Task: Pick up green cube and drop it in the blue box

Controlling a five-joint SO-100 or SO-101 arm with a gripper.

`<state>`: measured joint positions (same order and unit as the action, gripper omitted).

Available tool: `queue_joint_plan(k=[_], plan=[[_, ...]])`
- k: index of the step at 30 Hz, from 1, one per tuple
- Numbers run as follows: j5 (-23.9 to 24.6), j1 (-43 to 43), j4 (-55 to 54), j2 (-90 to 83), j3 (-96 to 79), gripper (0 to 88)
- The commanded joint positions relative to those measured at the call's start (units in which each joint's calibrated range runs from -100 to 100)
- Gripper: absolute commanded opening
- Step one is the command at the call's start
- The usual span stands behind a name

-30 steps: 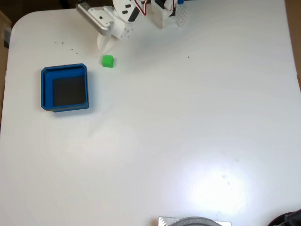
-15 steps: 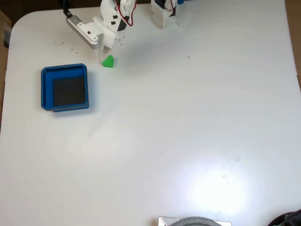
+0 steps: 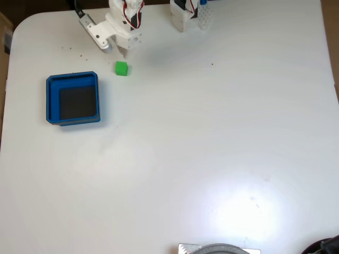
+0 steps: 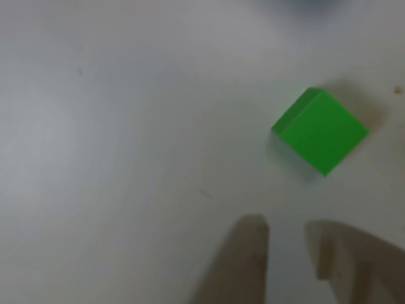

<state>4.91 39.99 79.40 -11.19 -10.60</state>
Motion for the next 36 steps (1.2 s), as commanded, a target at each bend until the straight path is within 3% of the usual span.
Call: queue_joint_plan(k=[1,19,36], plan=[[2.5,0.0,0.7,-0.4,4.1,1.2],[3.0,0.1,0.6,0.3,4.1,1.2],[4.5,1.2,0.6,13.2,10.4,1.4]])
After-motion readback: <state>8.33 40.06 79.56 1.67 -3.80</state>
